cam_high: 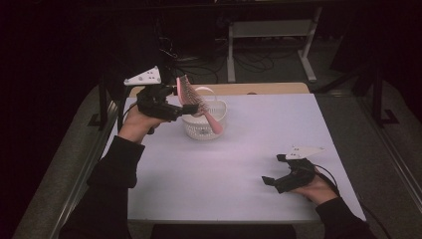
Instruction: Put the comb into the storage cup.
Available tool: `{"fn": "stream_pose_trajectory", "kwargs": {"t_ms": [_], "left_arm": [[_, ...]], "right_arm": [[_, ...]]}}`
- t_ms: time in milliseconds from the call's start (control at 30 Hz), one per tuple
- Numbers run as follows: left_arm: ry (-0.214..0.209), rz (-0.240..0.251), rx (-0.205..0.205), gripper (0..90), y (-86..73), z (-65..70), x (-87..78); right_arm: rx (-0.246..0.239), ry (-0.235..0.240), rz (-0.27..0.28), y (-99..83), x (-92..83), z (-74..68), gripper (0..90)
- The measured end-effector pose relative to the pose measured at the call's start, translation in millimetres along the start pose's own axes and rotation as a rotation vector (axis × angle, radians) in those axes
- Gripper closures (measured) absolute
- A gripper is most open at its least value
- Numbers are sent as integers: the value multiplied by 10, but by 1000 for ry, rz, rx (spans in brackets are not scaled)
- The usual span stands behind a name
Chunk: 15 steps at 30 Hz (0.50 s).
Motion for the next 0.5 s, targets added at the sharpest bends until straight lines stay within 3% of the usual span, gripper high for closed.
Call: {"fn": "stream_pose_trajectory", "kwargs": {"t_ms": [500], "left_arm": [[57, 18, -12, 212, 158, -238, -11]], "right_arm": [[-4, 2, -8, -9, 15, -6, 0]]}}
Point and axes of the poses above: each handheld gripper's, and its own axes: x roughly forward along the jaws, y roughly out of its top, z roughly to its right, the point moved 9 cm from there along x, roughly forward along the jaws, and after that the axes turned 4 degrees about -z, right-handed, at the moved point
